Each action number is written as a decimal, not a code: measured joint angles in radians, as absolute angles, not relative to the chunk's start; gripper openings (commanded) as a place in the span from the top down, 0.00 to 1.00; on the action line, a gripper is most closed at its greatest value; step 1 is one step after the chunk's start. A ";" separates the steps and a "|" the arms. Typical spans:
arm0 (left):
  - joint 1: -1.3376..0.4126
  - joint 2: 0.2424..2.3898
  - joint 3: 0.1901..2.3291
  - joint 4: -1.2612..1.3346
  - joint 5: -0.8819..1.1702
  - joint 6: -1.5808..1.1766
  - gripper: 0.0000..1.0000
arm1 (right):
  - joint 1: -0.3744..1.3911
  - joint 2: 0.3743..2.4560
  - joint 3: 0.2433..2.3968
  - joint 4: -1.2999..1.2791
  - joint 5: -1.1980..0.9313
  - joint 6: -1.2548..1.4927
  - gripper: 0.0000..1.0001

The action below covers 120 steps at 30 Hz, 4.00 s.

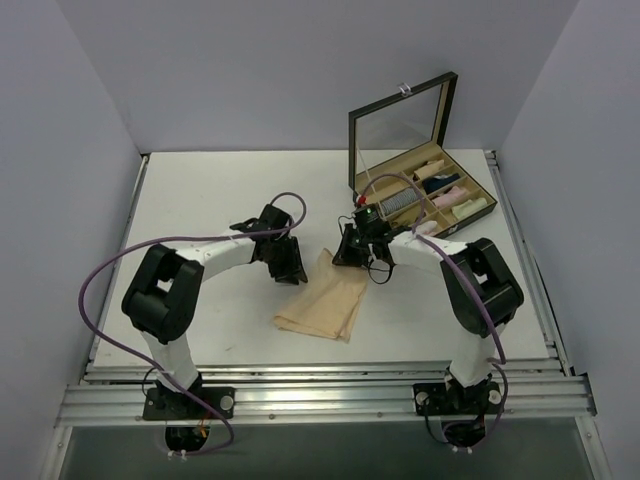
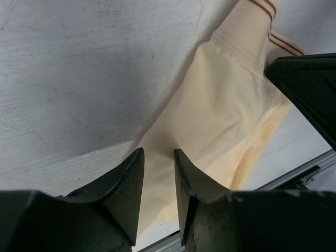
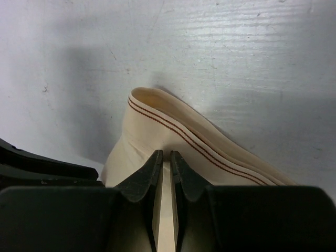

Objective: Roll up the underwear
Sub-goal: Fold the underwear

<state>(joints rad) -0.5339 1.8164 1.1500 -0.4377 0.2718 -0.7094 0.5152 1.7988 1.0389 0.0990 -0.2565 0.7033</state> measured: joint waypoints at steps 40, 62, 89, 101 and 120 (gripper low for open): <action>-0.711 1.718 1.096 -0.281 0.249 -0.940 0.92 | 0.517 1.866 1.094 0.094 -0.251 0.646 0.92; -0.764 1.813 1.011 -0.212 0.163 -1.044 0.97 | 0.545 1.814 1.094 0.085 -0.275 0.674 0.91; -0.812 1.787 1.011 -0.248 0.072 -1.094 0.91 | 0.538 2.035 1.255 0.131 -0.313 0.676 0.93; -0.770 1.776 1.259 -0.411 0.102 -1.056 0.78 | 0.459 1.763 1.235 -0.092 -0.215 0.610 0.92; -0.601 2.059 1.418 -0.460 0.189 -0.918 0.89 | 0.466 1.744 0.944 -0.018 -0.202 0.655 0.96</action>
<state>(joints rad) -0.6010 2.0594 1.4178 -0.4599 0.1886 -0.9176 0.4660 1.7439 0.9440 -0.0177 -0.2020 0.6552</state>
